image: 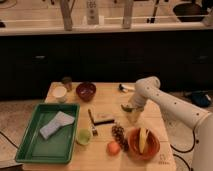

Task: Place pepper in plastic cup

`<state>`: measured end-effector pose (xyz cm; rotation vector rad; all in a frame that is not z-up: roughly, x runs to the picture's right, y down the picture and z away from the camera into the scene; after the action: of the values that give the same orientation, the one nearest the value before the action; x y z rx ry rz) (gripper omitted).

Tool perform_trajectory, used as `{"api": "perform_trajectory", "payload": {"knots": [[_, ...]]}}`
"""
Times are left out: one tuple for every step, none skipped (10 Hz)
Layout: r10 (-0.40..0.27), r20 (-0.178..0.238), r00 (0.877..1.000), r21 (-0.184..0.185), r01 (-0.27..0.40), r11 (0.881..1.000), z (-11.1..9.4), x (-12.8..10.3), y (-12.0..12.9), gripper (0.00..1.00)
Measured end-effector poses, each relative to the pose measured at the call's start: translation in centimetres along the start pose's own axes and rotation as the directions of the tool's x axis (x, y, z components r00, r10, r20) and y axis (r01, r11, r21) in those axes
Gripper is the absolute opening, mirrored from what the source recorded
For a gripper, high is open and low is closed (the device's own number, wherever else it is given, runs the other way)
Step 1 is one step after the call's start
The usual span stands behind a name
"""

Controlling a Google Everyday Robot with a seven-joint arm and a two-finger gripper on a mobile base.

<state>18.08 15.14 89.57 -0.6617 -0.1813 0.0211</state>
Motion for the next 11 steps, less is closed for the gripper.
{"api": "perform_trajectory", "payload": {"knots": [[0.003, 0.000, 1.000, 0.000, -0.003, 1.000, 0.1, 0.1, 0.0, 0.80], [0.007, -0.001, 1.000, -0.001, -0.007, 1.000, 0.1, 0.3, 0.0, 0.80], [0.013, -0.001, 1.000, 0.000, -0.013, 1.000, 0.1, 0.6, -0.1, 0.80], [0.021, 0.001, 1.000, 0.007, -0.021, 1.000, 0.1, 1.0, -0.2, 0.75], [0.027, 0.002, 1.000, 0.014, -0.027, 1.000, 0.0, 1.3, -0.3, 0.66], [0.030, 0.003, 1.000, 0.018, -0.030, 0.999, -0.1, 1.6, -0.3, 0.58], [0.031, 0.004, 1.000, 0.023, -0.031, 0.999, -0.3, 1.9, -0.3, 0.45], [0.031, 0.005, 1.000, 0.024, -0.031, 0.999, -0.4, 2.0, -0.3, 0.39], [0.029, 0.006, 1.000, 0.029, -0.029, 0.999, -0.5, 2.0, -0.5, 0.28], [0.032, 0.006, 0.999, 0.035, -0.033, 0.999, -0.5, 2.3, -0.4, 0.16], [0.036, 0.009, 0.999, 0.037, -0.036, 0.999, -0.6, 2.6, -0.4, 0.06]]}}
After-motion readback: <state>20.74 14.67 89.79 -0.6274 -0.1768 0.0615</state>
